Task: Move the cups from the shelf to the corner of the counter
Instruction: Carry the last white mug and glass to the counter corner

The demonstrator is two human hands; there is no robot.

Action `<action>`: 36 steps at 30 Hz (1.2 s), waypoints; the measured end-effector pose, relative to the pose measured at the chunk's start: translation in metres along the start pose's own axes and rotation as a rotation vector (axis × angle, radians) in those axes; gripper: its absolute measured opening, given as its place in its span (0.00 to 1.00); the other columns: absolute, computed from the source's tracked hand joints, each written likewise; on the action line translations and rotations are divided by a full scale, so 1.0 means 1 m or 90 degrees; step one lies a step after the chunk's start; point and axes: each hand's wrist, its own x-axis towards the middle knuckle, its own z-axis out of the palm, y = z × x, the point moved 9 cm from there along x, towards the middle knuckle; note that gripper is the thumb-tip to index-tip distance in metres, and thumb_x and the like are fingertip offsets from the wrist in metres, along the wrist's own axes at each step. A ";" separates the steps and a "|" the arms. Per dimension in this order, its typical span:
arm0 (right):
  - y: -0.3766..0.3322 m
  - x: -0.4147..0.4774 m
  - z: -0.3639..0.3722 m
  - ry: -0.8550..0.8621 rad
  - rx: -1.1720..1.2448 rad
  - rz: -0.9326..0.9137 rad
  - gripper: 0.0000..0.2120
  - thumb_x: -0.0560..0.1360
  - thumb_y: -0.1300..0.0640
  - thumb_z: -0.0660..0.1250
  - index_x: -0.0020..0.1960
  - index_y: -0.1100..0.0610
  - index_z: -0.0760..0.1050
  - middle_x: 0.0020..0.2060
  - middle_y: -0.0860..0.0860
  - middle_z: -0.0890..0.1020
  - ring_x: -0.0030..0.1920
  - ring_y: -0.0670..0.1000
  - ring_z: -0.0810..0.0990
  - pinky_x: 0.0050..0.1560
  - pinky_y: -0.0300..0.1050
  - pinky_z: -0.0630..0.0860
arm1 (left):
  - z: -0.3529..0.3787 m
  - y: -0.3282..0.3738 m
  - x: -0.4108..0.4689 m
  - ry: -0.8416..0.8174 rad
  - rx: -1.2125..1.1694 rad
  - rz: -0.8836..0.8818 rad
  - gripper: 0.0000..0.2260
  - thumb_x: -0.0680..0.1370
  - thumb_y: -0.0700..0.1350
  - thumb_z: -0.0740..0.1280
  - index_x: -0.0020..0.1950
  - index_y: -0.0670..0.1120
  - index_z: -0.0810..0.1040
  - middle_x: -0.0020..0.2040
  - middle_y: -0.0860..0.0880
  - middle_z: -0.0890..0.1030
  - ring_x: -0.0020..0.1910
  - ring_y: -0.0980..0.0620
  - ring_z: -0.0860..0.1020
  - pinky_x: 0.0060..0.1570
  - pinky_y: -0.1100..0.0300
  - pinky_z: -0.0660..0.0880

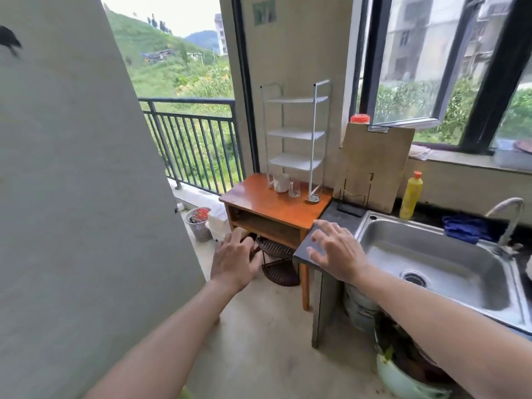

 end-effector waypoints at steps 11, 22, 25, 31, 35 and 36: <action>0.038 0.159 0.104 -0.029 0.007 0.027 0.14 0.74 0.49 0.65 0.51 0.59 0.77 0.65 0.58 0.74 0.60 0.58 0.75 0.55 0.55 0.74 | 0.072 -0.101 0.151 -0.047 0.017 -0.012 0.11 0.75 0.53 0.64 0.45 0.45 0.77 0.62 0.45 0.73 0.61 0.45 0.71 0.59 0.50 0.67; 0.088 0.311 0.186 -0.017 0.000 0.166 0.12 0.73 0.49 0.68 0.49 0.58 0.78 0.62 0.56 0.77 0.58 0.58 0.77 0.52 0.52 0.76 | 0.120 -0.186 0.336 -0.098 0.004 0.047 0.13 0.76 0.54 0.62 0.51 0.45 0.77 0.62 0.48 0.72 0.60 0.48 0.71 0.59 0.51 0.66; 0.108 0.331 0.213 -0.042 -0.006 0.194 0.12 0.74 0.48 0.67 0.50 0.57 0.77 0.63 0.56 0.76 0.60 0.57 0.76 0.54 0.51 0.75 | 0.152 -0.196 0.368 -0.128 -0.019 0.054 0.12 0.75 0.53 0.62 0.49 0.46 0.76 0.60 0.47 0.73 0.58 0.48 0.71 0.58 0.52 0.67; 0.164 0.377 0.276 -0.078 0.030 0.271 0.13 0.75 0.47 0.63 0.51 0.55 0.76 0.64 0.53 0.74 0.60 0.55 0.75 0.53 0.50 0.75 | 0.223 -0.205 0.436 -0.196 -0.047 0.059 0.12 0.76 0.54 0.61 0.49 0.46 0.76 0.59 0.48 0.73 0.58 0.48 0.71 0.60 0.52 0.66; 0.215 0.410 0.326 -0.108 0.065 0.336 0.13 0.76 0.46 0.62 0.52 0.54 0.75 0.63 0.51 0.74 0.59 0.54 0.75 0.53 0.49 0.74 | 0.267 -0.206 0.493 -0.233 -0.046 0.056 0.12 0.75 0.54 0.61 0.49 0.47 0.76 0.59 0.49 0.72 0.56 0.50 0.72 0.59 0.53 0.67; 0.228 0.417 0.338 -0.115 0.074 0.358 0.13 0.76 0.46 0.61 0.53 0.54 0.75 0.64 0.51 0.73 0.59 0.54 0.75 0.54 0.49 0.73 | 0.281 -0.208 0.506 -0.252 -0.048 0.050 0.12 0.75 0.54 0.61 0.50 0.47 0.76 0.58 0.49 0.72 0.56 0.49 0.72 0.59 0.53 0.68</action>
